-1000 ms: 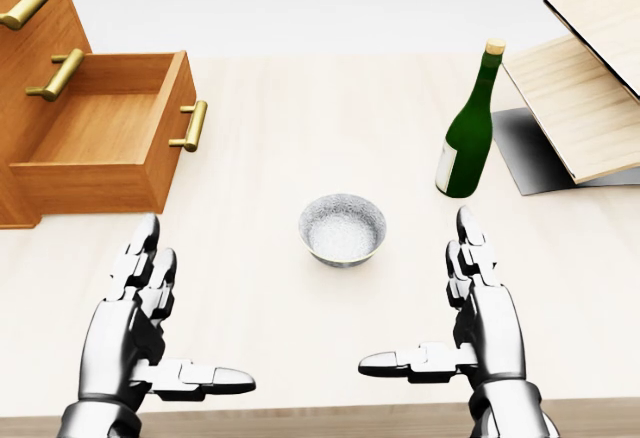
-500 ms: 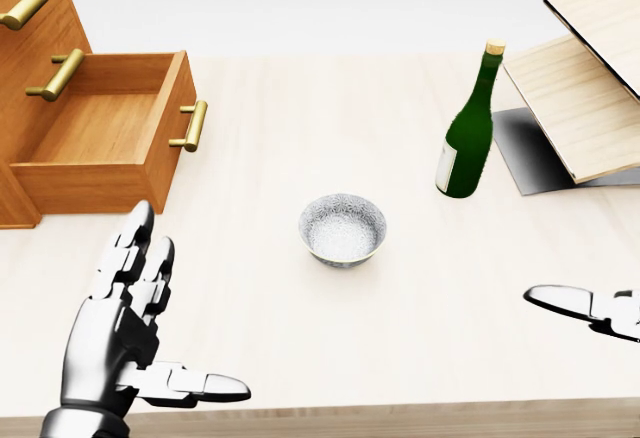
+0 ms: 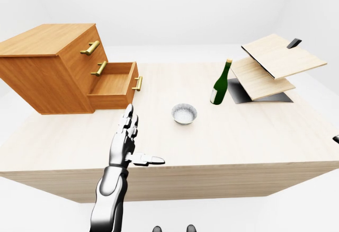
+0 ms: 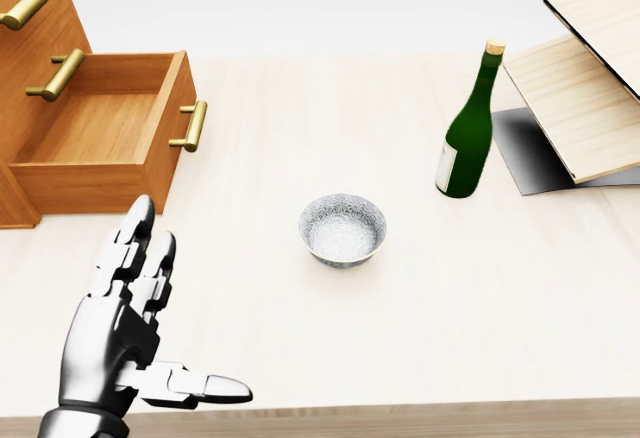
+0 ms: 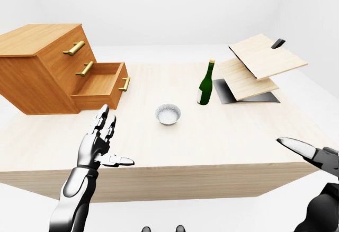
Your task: Close the bottom drawer of the cabinet.
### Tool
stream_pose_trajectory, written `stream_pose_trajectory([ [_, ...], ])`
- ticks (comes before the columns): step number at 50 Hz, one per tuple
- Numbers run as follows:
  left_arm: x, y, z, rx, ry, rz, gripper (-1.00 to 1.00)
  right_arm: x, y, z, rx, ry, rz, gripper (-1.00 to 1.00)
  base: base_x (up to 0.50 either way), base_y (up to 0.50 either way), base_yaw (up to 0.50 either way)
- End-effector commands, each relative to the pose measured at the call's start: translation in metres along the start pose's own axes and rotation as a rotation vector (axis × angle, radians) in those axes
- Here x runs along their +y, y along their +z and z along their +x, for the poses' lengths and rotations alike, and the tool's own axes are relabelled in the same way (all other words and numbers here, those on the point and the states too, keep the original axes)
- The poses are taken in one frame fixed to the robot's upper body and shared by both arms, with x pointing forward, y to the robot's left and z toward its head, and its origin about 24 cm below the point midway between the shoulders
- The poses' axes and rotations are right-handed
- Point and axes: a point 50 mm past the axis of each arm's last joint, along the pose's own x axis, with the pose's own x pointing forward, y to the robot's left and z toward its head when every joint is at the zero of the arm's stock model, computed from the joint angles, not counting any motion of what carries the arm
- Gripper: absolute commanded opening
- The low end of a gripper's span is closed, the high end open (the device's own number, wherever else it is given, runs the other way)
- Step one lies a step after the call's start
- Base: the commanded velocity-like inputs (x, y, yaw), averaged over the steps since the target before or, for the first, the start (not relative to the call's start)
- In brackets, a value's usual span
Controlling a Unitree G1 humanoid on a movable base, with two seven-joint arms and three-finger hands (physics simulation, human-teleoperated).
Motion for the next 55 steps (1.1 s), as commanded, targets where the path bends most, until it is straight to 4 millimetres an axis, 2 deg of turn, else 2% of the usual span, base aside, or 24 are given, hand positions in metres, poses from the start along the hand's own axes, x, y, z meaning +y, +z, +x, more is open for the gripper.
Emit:
stream_pose_trajectory([
  [1,-0.0012,-0.0029,0.0002,0.012,-0.007,0.000,1.00,-0.0013,0.0098,-0.0001,-0.035,-0.002,0.009,1.00,0.00,0.00,0.00],
  [5,-0.0021,-0.0048,-0.0002,0.021,-0.010,0.001,1.00,-0.0002,0.0050,-0.0011,-0.016,0.003,-0.002,1.00,0.06,0.00,0.00],
  [38,-0.0018,-0.0061,0.0003,0.024,-0.001,-0.001,1.00,-0.0003,0.0088,-0.0010,-0.031,0.005,-0.002,1.00,0.29,0.00,0.00],
  [41,-0.0026,-0.0066,-0.0004,0.026,-0.002,-0.001,1.00,-0.0003,0.0047,-0.0015,-0.015,0.007,-0.009,1.00,0.29,0.00,0.00],
  [53,-0.0003,-0.0094,0.0047,0.035,0.005,0.006,1.00,-0.0015,0.0043,-0.0033,-0.012,-0.019,-0.023,1.00,0.17,0.00,0.00],
  [55,-0.0021,-0.0044,0.0082,0.017,-0.001,0.016,1.00,-0.0007,0.0035,-0.0030,-0.010,-0.015,-0.020,1.00,0.00,0.00,0.00],
])
